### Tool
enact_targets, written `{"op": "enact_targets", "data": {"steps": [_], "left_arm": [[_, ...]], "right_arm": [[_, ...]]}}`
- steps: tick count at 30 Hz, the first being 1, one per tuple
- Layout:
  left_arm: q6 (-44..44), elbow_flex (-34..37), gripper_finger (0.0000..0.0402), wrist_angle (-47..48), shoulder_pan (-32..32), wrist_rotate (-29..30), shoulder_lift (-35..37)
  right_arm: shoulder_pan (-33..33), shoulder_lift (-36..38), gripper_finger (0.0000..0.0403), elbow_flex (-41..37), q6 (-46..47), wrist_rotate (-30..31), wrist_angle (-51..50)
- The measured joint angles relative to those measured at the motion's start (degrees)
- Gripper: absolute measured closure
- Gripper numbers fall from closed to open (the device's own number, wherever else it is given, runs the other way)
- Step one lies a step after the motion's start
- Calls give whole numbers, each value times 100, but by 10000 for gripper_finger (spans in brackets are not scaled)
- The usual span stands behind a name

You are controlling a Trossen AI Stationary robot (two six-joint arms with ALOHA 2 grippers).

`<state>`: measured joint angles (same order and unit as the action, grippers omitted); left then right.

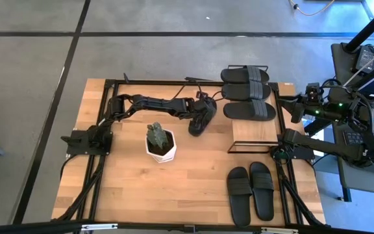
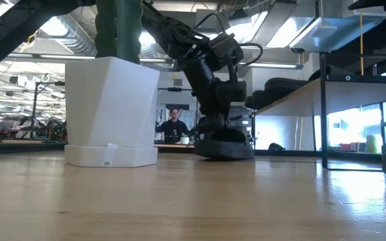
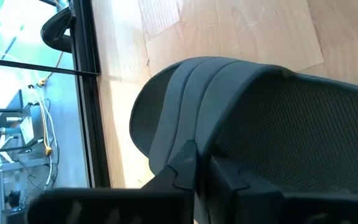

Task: Pick and place slides into the shelf
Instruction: Put the black slide on the shelf

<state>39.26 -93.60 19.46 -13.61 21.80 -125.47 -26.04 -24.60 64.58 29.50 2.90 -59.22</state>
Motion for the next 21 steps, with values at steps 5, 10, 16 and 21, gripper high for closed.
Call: {"op": "enact_targets", "data": {"steps": [5,10,16,21], "left_arm": [[-9,0,391,3,18,158,4],[29,0,394,138,17,221,123],[31,0,397,583,3,185,564],[137,-2,398,639,-17,159,1060]], "right_arm": [[0,0,250,0,0,0,0],[2,0,250,0,0,0,0],[1,0,250,0,2,0,0],[2,0,250,0,0,46,2]]}}
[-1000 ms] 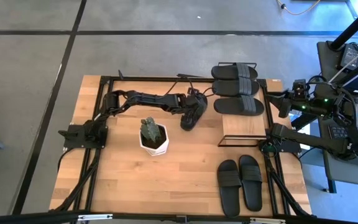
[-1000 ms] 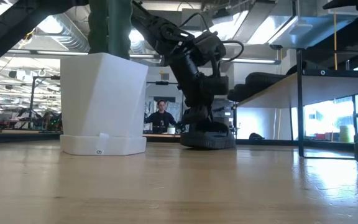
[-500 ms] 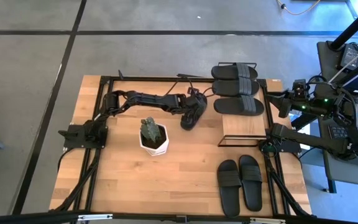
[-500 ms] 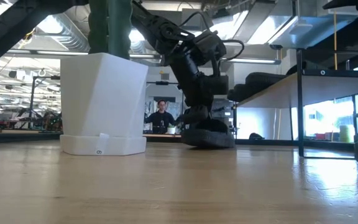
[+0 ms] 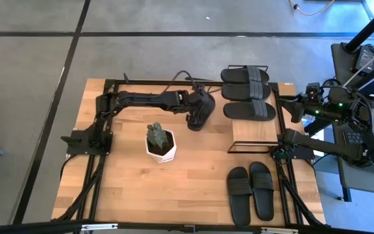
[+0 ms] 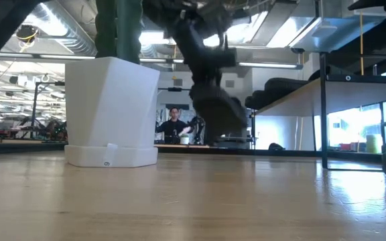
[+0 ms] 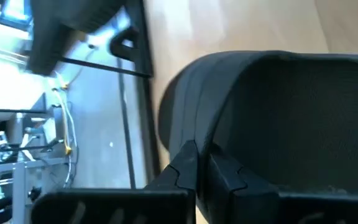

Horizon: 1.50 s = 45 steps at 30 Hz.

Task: Pick and place slides into the shelf
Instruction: Put the black slide on the shelf

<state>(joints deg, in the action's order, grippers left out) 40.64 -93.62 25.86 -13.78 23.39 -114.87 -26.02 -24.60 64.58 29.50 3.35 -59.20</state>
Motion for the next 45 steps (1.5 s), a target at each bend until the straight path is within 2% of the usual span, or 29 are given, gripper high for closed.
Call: {"op": "enact_targets", "data": {"steps": [12,17,24,28,36,41,45], "left_arm": [[89,0,399,99,88,-23,1161],[544,-1,399,-126,369,-145,1518],[1676,-2,399,-1036,871,-1150,1595],[2123,-4,399,-1547,982,-1467,1490],[1763,-9,399,-2165,733,-2561,1286],[1781,4,399,-2295,691,-2651,1167],[1807,-2,399,-2542,693,-3073,1090]], "right_arm": [[0,-1,250,0,30,2,-2],[0,-2,250,0,182,2,-2],[0,0,250,0,186,4,-2],[0,-2,250,0,207,4,-2],[0,-2,250,0,353,17,6],[0,-4,250,0,361,34,31],[0,-4,250,0,356,287,29]]}}
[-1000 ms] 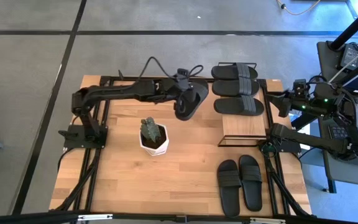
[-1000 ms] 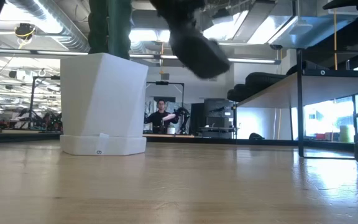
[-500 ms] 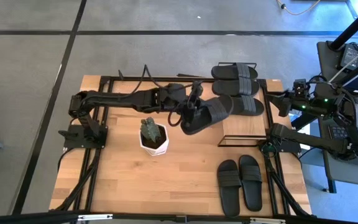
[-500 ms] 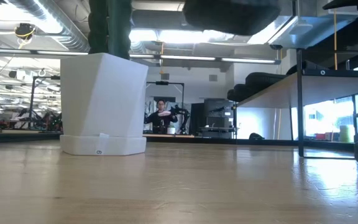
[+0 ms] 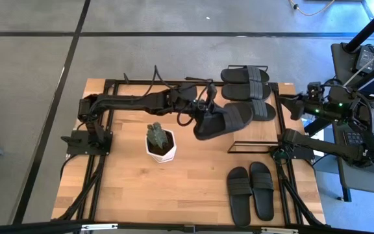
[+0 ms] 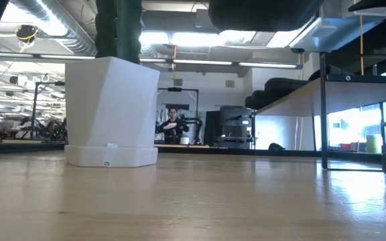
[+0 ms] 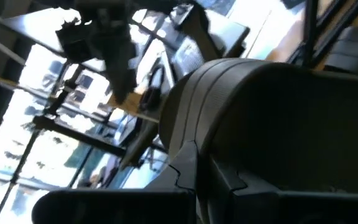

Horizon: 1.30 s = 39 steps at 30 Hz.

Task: Pick and place slides into the shelf
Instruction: Put the black slide on the shelf

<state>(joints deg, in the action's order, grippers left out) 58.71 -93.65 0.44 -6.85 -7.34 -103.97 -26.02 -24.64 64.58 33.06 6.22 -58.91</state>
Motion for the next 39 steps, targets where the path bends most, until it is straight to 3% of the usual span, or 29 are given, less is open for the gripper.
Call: {"op": "enact_targets", "data": {"steps": [6,12,16,24,39], "left_arm": [[7,0,399,-17,-1,54,-1],[473,0,399,-11,41,374,-1],[491,0,399,-10,66,375,-1],[495,0,399,-1,103,464,-1],[640,0,399,51,142,710,-1]], "right_arm": [[0,0,250,0,1097,-10,-1],[0,-27,250,0,2245,-693,54],[0,-221,250,0,2389,-1203,87],[-2,-1012,250,0,2346,-1272,213],[0,-1832,250,0,2363,-2107,735]]}}
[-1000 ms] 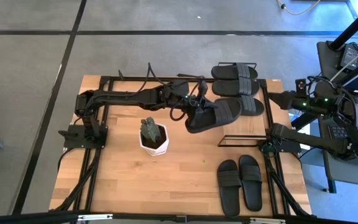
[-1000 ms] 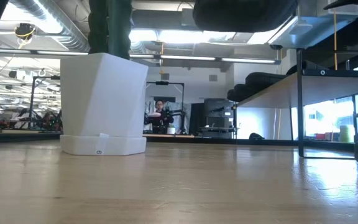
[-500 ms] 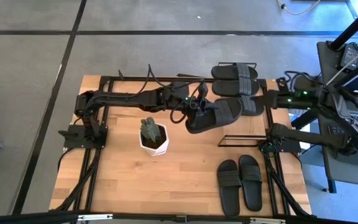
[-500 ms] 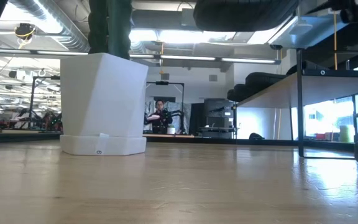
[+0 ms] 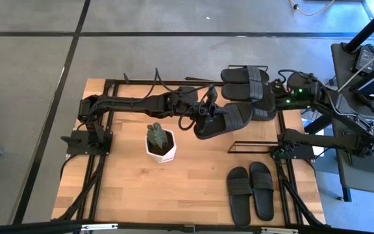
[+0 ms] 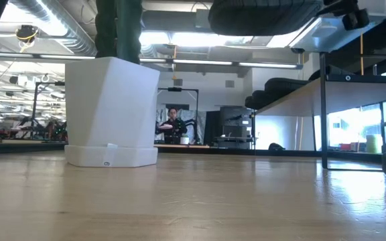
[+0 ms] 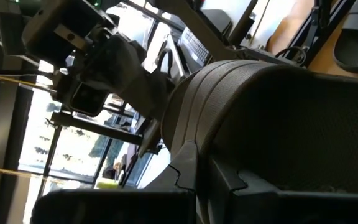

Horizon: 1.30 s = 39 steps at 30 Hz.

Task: Pick and place slides into the shelf
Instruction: Put the black slide on the shelf

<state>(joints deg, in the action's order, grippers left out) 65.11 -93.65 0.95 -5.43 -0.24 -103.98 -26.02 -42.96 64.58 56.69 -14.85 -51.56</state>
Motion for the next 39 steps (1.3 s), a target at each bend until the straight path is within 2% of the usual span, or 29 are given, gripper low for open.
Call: {"op": "enact_targets", "data": {"steps": [12,26,34,39], "left_arm": [[1,0,399,14,41,249,0],[16,0,399,-141,186,431,7],[198,2,399,-164,175,646,7],[171,1,377,-162,175,661,7]], "right_arm": [[-2,-206,250,-2,-300,-117,-129],[2,-238,250,-2,-436,96,-176],[2,-395,251,-2,-718,-284,-168],[2,-419,280,-2,-843,-302,-144]]}}
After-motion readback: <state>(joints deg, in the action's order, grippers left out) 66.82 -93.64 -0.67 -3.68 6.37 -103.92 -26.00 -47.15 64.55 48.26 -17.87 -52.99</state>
